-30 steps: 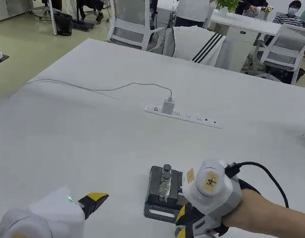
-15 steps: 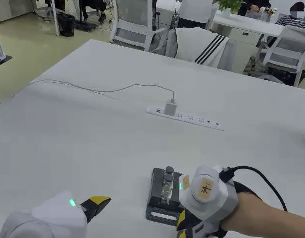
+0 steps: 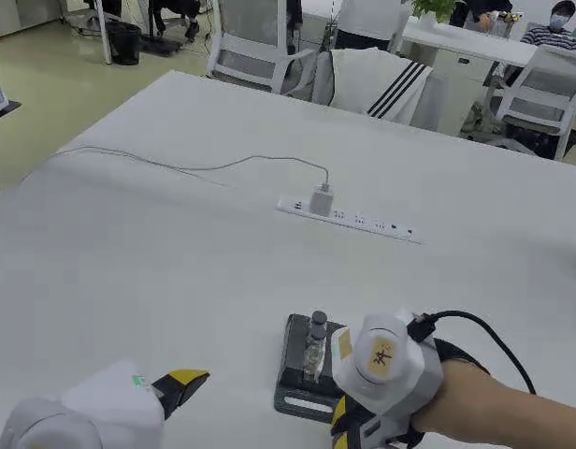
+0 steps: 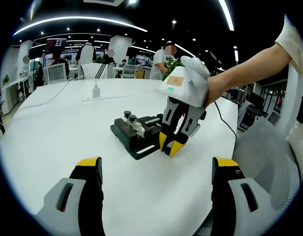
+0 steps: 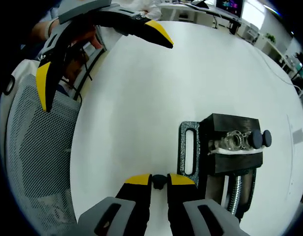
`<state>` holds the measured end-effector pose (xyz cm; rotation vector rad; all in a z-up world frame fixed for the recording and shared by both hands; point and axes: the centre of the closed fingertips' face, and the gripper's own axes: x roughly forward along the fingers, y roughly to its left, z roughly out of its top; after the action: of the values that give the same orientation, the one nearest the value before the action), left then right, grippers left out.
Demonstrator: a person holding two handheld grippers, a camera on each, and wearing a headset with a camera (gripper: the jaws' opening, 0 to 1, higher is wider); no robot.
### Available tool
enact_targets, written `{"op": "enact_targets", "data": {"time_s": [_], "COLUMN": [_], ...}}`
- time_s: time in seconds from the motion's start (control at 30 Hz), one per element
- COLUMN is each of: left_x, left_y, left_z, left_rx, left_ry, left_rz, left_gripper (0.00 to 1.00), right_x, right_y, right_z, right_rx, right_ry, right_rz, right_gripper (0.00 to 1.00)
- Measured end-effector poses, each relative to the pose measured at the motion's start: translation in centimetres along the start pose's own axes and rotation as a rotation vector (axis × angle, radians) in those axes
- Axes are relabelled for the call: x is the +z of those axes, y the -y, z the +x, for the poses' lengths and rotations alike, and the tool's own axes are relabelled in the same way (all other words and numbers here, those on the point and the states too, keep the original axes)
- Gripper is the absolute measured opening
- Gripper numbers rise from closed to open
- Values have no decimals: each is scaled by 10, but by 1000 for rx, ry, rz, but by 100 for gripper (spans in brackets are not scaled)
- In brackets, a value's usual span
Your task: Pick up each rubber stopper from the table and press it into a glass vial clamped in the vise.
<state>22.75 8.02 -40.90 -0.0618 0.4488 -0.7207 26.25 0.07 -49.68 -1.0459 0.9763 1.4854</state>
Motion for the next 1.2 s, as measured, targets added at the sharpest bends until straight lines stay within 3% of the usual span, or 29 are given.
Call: {"op": "enact_targets", "data": {"time_s": [0.2,0.33,0.53,0.73,1.03,1.2], "left_x": [1,2,6,14,25,29], "left_y": [1,1,0,2,9,16], "left_z": [0,1,2,6,14,20], "left_rx": [-2,-2,2,-2,-21,-39], "left_ry": [-1,-3,-1,9,17,21], "left_rz": [3,9,19,40,58,67], "left_gripper": [91,91,91,89,86,82], "right_x": [0,1,13,22,22,30], "right_y": [0,-1,3,11,11,11], "right_z": [0,-3,-22,-50,-84,-105], "right_rx": [-7,-6,-43,-94,-167,-198], "right_ry": [7,39,166,327,468,599], "right_rz": [32,60,148,263,344,418], "right_gripper": [8,7,7,7,7,7]}}
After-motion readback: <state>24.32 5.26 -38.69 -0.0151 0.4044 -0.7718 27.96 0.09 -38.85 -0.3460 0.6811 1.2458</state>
